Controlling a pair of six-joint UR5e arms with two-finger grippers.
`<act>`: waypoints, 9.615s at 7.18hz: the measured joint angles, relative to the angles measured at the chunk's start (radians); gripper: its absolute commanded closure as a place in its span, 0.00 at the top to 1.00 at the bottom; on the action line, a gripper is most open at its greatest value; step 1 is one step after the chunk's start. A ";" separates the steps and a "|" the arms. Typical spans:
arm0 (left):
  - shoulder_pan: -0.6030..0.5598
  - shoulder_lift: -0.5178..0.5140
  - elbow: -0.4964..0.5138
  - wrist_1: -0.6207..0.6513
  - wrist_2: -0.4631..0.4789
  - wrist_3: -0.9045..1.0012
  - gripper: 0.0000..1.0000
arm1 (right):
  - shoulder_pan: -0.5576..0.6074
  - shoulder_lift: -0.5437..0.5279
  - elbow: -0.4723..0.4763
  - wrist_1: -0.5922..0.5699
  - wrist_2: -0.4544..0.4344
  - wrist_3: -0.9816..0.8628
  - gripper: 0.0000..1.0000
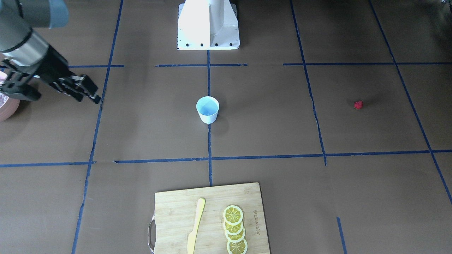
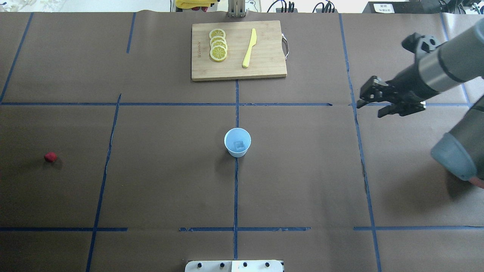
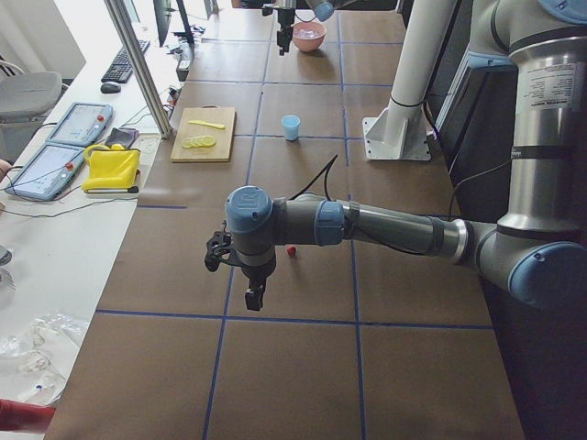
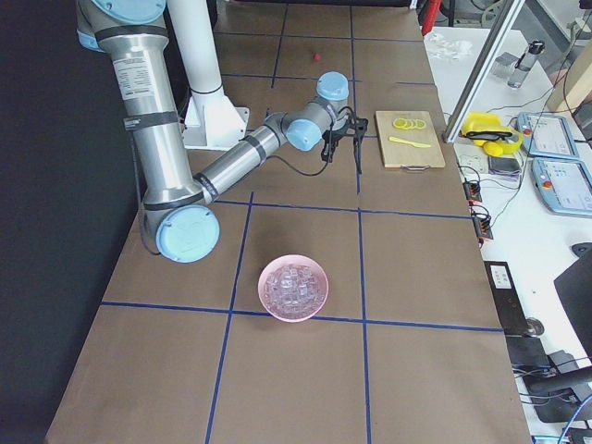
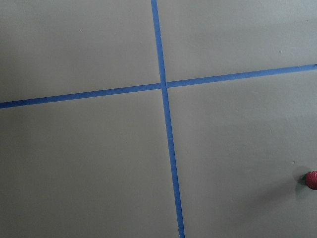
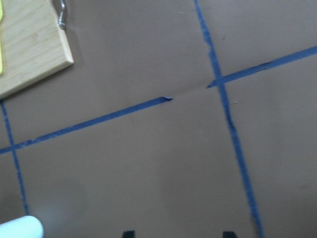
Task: Put ice and strawberries in cup
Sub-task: 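Release ice into the cup and withdraw the right gripper toward the bowl, then grasp more ice cubes from the pink bowl with the right gripper, then carry the ice with the right gripper over the light-blue cup, then release ice into the cup and withdraw the right gripper toward the bowl, then grasp a third batch of ice from the pink bowl with the right gripper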
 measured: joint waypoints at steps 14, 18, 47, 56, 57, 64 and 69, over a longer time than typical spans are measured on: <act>0.000 0.002 -0.031 0.000 -0.001 -0.005 1.00 | 0.179 -0.414 -0.205 0.154 -0.025 -0.358 0.86; 0.000 0.002 -0.031 0.000 -0.001 -0.005 1.00 | 0.177 -0.405 -0.222 0.154 -0.028 -0.359 0.81; 0.000 0.006 -0.038 0.001 -0.001 -0.003 1.00 | -0.456 0.553 -0.315 0.138 -0.347 0.625 0.68; 0.000 0.006 -0.044 0.001 -0.002 -0.004 1.00 | 0.087 -0.315 0.009 0.148 -0.041 -0.303 0.84; 0.000 0.006 -0.047 0.002 -0.002 -0.005 1.00 | 0.135 -0.382 -0.010 0.150 -0.041 -0.457 0.99; 0.000 0.006 -0.050 0.002 -0.002 -0.005 1.00 | 0.244 -0.394 -0.209 0.156 -0.051 -0.771 0.98; 0.000 0.006 -0.049 0.002 -0.002 -0.005 1.00 | 0.242 -0.339 -0.321 0.237 -0.057 -0.759 0.93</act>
